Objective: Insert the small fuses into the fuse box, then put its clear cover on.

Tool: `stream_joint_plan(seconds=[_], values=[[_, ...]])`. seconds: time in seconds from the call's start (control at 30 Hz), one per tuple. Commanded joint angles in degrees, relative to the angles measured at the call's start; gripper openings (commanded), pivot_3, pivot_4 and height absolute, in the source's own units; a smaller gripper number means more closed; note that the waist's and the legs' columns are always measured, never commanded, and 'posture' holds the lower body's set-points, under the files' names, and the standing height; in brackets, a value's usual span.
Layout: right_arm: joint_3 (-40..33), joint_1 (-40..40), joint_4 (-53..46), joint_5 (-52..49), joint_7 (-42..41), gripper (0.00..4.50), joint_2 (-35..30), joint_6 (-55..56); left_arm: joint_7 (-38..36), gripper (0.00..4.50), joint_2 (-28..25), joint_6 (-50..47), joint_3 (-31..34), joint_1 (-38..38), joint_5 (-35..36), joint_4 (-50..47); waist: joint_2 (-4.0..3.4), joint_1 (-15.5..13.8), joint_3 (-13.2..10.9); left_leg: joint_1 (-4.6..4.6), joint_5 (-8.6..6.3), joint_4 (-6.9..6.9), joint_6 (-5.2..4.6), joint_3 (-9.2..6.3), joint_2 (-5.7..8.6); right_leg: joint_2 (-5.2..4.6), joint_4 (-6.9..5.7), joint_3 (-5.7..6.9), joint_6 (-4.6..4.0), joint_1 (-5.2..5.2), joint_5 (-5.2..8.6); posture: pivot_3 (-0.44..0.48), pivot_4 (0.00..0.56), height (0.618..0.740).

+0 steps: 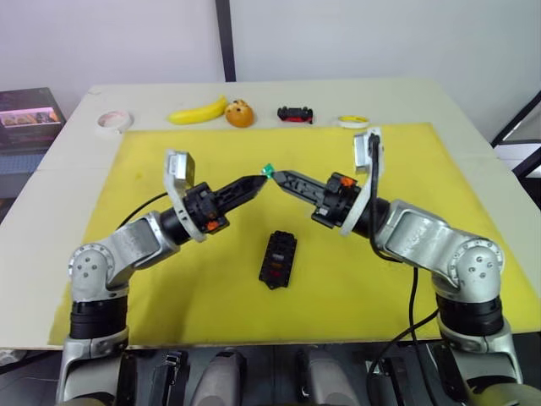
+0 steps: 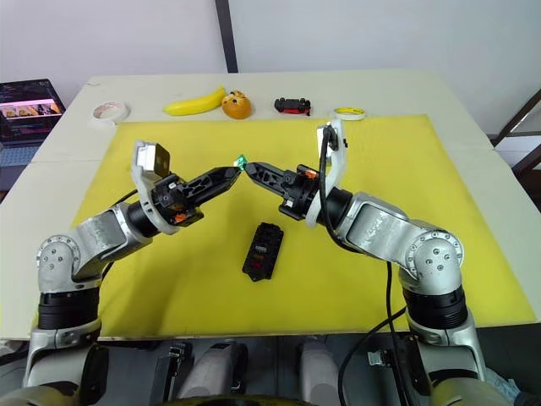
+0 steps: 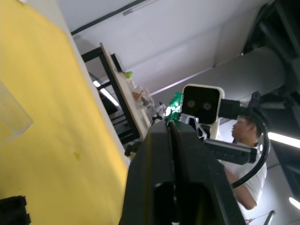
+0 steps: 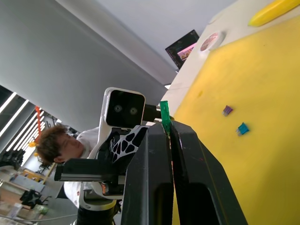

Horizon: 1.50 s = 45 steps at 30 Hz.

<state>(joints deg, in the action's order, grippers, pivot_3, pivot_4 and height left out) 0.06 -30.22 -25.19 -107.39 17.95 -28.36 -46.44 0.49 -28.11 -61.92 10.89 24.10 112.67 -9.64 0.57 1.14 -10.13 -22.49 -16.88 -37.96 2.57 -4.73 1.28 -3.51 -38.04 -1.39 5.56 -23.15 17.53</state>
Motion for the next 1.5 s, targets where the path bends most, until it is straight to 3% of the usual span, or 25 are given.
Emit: stream_joint_plan(seconds=[0.03,0.17,0.2,0.3,0.4,0.5,0.7,1.0,1.5], values=[[-2.57,-1.66,-2.69,-3.27,-2.16,0.0,-2.97,0.23,-7.44,1.97,-6.73,-3.31,1.09,0.63,-3.6,-0.03,-0.06,-0.03,-0.04,0.0,0.0,0.0,0.0,0.01,0.0,0.01,0.0,0.0,0.0,-0.01,0.0,0.0,0.15,0.74],[-3.5,-1.61,-2.11,-4.36,-5.54,0.0,-7.95,-1.66,-21.49,4.13,-14.29,-6.27,1.04,2.12,-13.63,0.71,-0.09,-0.03,-0.06,0.0,-0.01,0.02,-0.02,0.03,0.02,0.07,0.02,0.03,-0.01,-0.01,0.01,0.0,0.15,0.74],[-3.57,-1.92,-2.11,-2.41,-7.61,0.0,-10.05,-3.08,-26.31,4.48,-16.1,-5.56,0.25,2.59,-18.2,-0.11,-0.1,-0.05,-0.07,0.0,-0.01,0.02,-0.03,0.04,0.02,0.08,0.01,0.03,-0.02,-0.01,0.01,0.0,0.15,0.74],[-2.61,-2.6,-3.9,6.45,-15.01,0.0,-15.82,-6.98,-39.8,4.48,-20.62,-0.55,-3.56,3.18,-32.11,-3.4,-0.17,-0.13,-0.15,-0.01,-0.02,0.05,-0.04,0.08,0.12,0.09,0.05,0.03,-0.02,-0.01,0.02,0.0,0.15,0.74],[1.4,-3.78,-7.58,20.39,-24.23,0.0,-21.12,-9.11,-54.53,4.48,-24.36,12.97,-12.36,2.9,-51.44,-6.4,-0.2,-0.25,-0.17,-0.01,-0.02,0.1,-0.04,0.1,0.1,0.12,0.1,0.02,-0.03,-0.04,0.02,0.0,0.15,0.74],[7.72,-4.31,-11.0,35.36,-33.99,0.0,-25.61,-8.71,-64.43,4.48,-24.31,27.77,-19.89,2.68,-67.2,-4.93,-0.24,-0.33,-0.2,-0.01,-0.02,0.21,-0.03,0.1,0.01,0.12,0.17,0.01,-0.04,-0.05,0.02,0.0,0.15,0.74],[15.04,-5.06,-12.06,51.57,-42.65,0.0,-26.26,-7.98,-74.58,4.48,-19.99,45.82,-26.01,4.94,-83.26,2.1,-0.2,-0.46,-0.25,-0.08,-0.02,0.24,-0.03,0.09,-0.07,-0.04,0.25,0.04,-0.03,-0.1,0.02,0.0,0.15,0.74],[18.82,-5.68,-12.18,63.31,-46.57,0.0,-21.92,-8.98,-80.97,4.48,-12.68,54.81,-27.37,8.92,-90.43,10.65,-0.19,-0.3,-0.26,-0.56,-0.04,-0.04,-0.07,-0.04,-0.06,-0.06,0.22,0.15,0.01,-0.37,-0.01,0.0,0.15,0.74],[20.56,-4.87,-12.19,73.74,-53.03,0.0,-19.09,-9.14,-82.15,4.48,-9.14,57.08,-26.66,9.83,-94.41,13.29,-0.19,-0.33,-0.26,-0.59,-0.04,-0.15,-0.08,-0.07,-0.01,-0.04,0.04,0.27,0.01,-0.42,-0.01,0.0,0.15,0.74]])
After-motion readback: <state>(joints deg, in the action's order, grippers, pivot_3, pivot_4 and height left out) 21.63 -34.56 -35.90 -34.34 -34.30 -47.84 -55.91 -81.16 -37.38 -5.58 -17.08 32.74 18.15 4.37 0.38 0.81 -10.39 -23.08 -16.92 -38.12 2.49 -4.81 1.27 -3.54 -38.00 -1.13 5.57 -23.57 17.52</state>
